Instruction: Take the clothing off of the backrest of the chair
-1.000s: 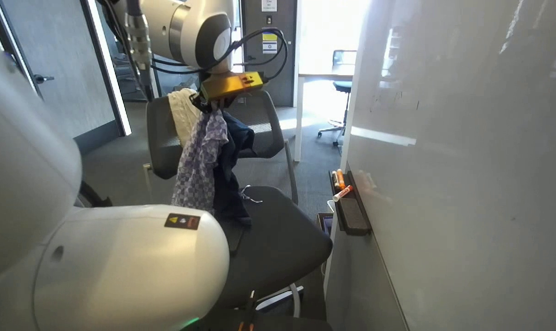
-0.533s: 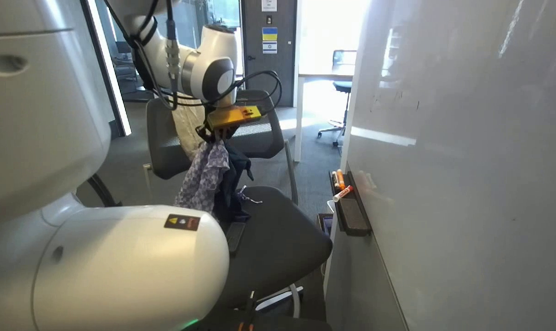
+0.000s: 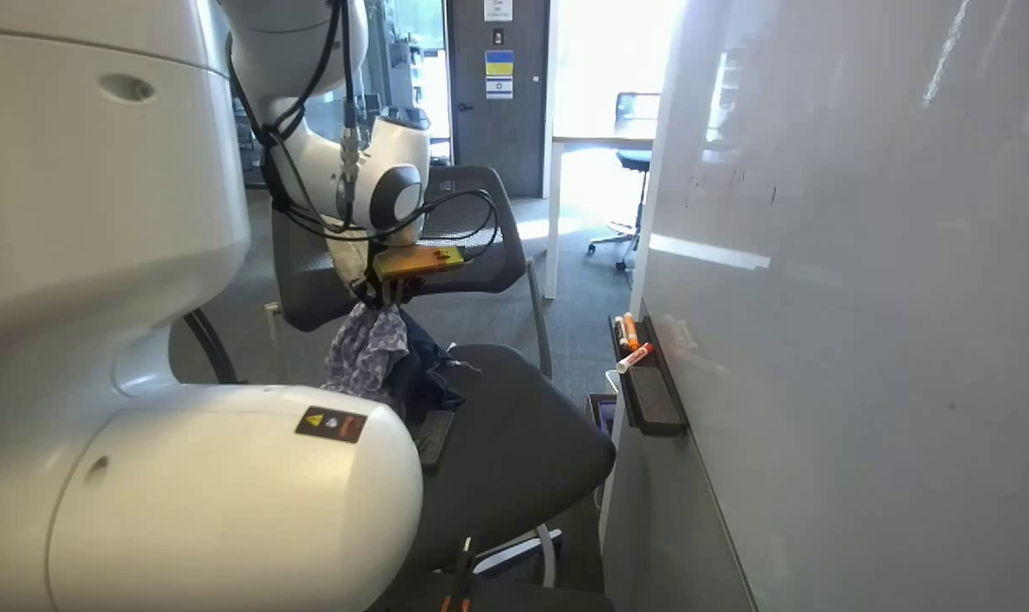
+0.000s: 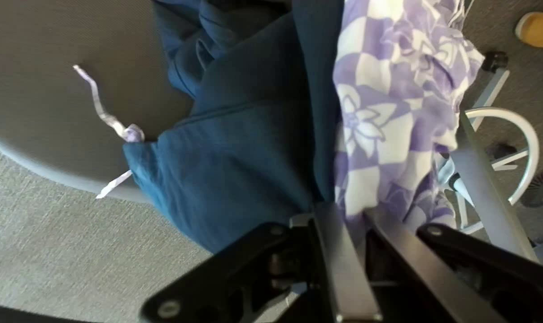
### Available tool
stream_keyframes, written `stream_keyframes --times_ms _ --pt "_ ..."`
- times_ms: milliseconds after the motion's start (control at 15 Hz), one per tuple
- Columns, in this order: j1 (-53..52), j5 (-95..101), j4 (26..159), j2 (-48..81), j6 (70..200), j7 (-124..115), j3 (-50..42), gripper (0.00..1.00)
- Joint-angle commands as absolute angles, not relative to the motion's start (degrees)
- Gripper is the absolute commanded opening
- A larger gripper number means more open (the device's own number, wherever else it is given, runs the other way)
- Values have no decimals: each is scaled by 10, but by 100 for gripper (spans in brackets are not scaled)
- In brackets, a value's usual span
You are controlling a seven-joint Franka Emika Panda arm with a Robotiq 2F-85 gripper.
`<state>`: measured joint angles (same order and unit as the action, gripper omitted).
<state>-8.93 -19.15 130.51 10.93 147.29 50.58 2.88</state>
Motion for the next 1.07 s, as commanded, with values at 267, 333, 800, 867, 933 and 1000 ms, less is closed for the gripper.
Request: stream_keyframes --times_ms 267,333,800,867,933,1000 --pt "-16 -207 1231 208 1465 479 103 41" --pt "-6 -208 1233 202 1465 474 105 49" --pt "25 -213 1256 120 1467 461 111 99" --pt "26 -221 1257 106 1467 470 114 100" --pt "26 -236 1258 95 1475 485 120 100" --pt "20 -249 1263 82 1506 490 124 100"
